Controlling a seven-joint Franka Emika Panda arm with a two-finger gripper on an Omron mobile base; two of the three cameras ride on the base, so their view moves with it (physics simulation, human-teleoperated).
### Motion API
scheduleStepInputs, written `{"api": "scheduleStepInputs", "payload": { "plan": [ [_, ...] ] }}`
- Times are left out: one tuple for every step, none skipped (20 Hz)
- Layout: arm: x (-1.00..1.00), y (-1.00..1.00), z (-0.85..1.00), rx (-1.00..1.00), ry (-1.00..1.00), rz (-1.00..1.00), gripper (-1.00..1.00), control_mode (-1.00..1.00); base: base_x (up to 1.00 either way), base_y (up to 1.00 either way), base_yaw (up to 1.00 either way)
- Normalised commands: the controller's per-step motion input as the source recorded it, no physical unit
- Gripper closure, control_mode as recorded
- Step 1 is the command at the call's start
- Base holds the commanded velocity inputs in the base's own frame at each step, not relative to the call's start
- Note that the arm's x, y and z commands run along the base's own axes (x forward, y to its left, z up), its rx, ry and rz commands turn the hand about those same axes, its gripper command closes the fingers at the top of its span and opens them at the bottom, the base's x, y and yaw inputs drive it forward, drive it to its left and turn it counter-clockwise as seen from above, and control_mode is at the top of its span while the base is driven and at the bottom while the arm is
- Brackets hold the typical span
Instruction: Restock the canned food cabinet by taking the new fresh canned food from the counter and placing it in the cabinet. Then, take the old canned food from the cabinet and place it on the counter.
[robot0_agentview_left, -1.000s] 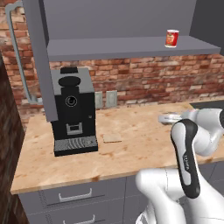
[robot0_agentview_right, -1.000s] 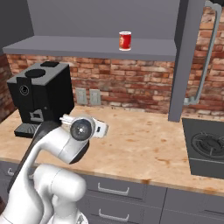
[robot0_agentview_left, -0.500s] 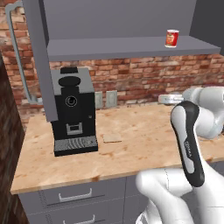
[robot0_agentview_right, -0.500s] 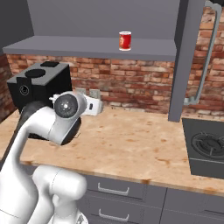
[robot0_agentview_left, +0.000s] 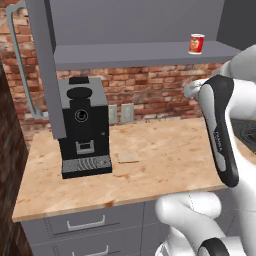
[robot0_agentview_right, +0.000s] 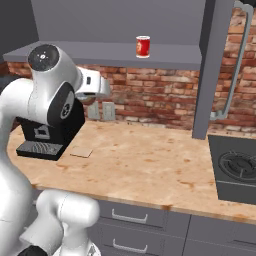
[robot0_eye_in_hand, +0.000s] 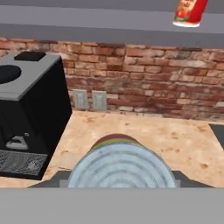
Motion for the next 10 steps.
{"api": "scheduleStepInputs", "payload": {
  "plan": [
    [0.00,0.19,0.01,-0.01,-0.15,0.00,1.00,-1.00,0.00,0.00,0.00],
    [0.00,0.06,0.15,0.00,-0.23,0.00,1.00,-1.00,0.00,0.00,0.00],
    [0.04,0.12,0.55,0.04,-0.27,0.00,1.00,-1.00,0.00,0.00,0.00],
    [0.19,0.34,0.61,0.01,-0.25,0.00,1.00,-1.00,0.00,0.00,0.00],
    [0.26,0.43,0.70,0.00,-0.19,-0.05,1.00,-1.00,0.00,0.00,0.00],
    [0.36,0.45,0.72,0.00,-0.13,-0.08,1.00,-1.00,0.00,0.00,0.00],
    [0.44,0.44,0.76,0.00,-0.09,-0.10,1.00,-1.00,0.00,0.00,0.00],
    [0.57,0.57,0.72,0.00,-0.06,-0.10,1.00,-1.00,0.00,0.00,0.00],
    [0.68,0.64,0.60,0.00,-0.03,-0.11,1.00,-1.00,0.00,0.00,0.00],
    [0.72,0.64,0.49,0.00,-0.02,-0.11,1.00,-1.00,0.00,0.00,0.00]
  ]
}}
